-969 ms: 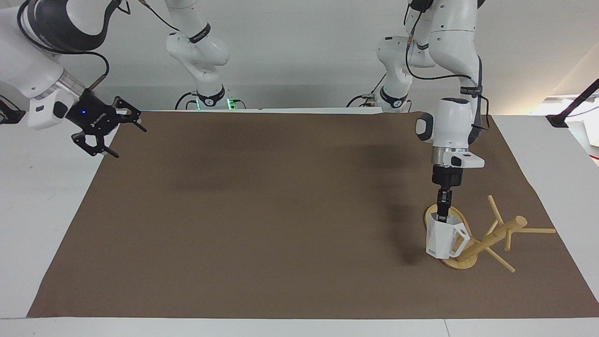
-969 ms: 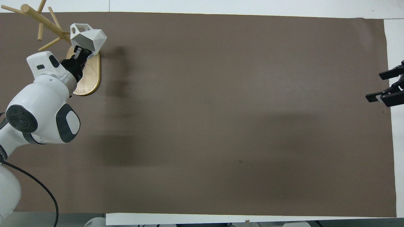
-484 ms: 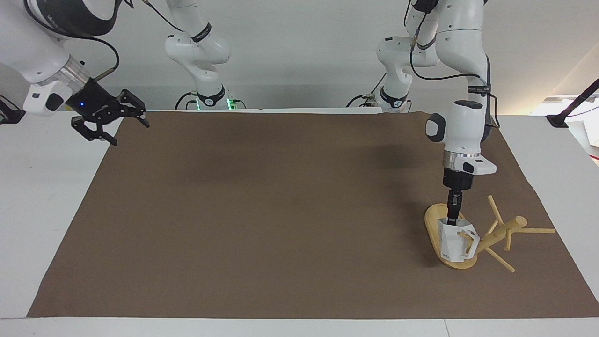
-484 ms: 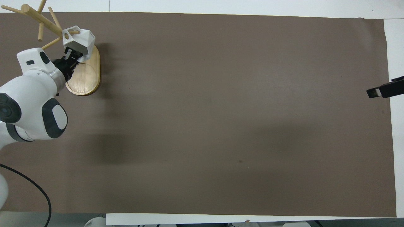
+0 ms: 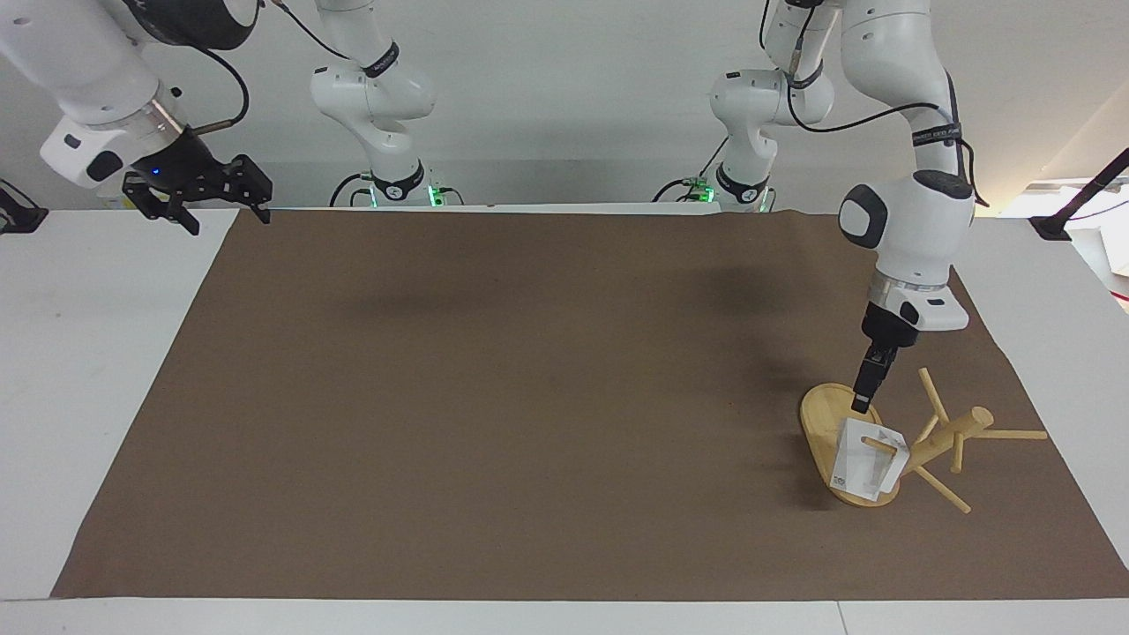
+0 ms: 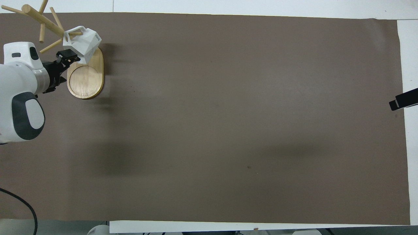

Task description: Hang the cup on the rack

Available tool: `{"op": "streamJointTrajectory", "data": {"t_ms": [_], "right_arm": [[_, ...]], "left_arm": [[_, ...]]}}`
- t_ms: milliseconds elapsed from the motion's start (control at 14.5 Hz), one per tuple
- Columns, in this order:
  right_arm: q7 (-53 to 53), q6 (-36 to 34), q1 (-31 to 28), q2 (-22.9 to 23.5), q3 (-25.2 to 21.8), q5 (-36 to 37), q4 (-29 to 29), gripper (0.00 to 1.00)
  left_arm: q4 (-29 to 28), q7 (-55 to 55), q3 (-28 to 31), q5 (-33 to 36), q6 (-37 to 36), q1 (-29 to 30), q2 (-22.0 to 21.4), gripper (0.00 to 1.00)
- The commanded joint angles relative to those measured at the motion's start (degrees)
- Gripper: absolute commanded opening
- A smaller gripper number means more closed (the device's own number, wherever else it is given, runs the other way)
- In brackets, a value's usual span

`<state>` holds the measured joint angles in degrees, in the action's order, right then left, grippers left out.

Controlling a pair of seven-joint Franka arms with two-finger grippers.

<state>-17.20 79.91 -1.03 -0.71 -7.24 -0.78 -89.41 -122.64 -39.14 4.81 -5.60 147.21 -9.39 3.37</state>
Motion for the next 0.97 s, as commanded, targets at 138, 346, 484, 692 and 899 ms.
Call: {"op": "streamJointTrajectory", "data": {"t_ms": [138,346,484,692,899], "right_arm": [[0.8,0.1,-1.1,-2.1,-0.2,0.8,-3.4,1.0],[0.9,0.3,-1.2,-2.1,-0.2,0.9,-3.3,1.0],[1.0,0.2,-1.1,-2.1,-0.3,1.0,-3.3,1.0],[1.1,0.4,-1.2,-2.0,-0.3,1.2,-3.1,1.0],[1.3,0.4,-0.8,-1.9,-0.2,1.1,-2.9,1.0]], "left_arm": [[13.1,16.5,-0.2,0.7,-35.9,2.6,-5.3,1.0],[22.2,36.6,-0.2,0.7,-53.8,4.2,-4.8,1.0],[27.3,43.1,-0.1,0.8,-58.4,5.3,-4.4,1.0],[31.0,43.5,-0.9,8.7,-61.9,4.9,-4.3,1.0],[31.4,43.5,-1.2,10.7,-62.8,2.5,-4.3,1.0]]}}
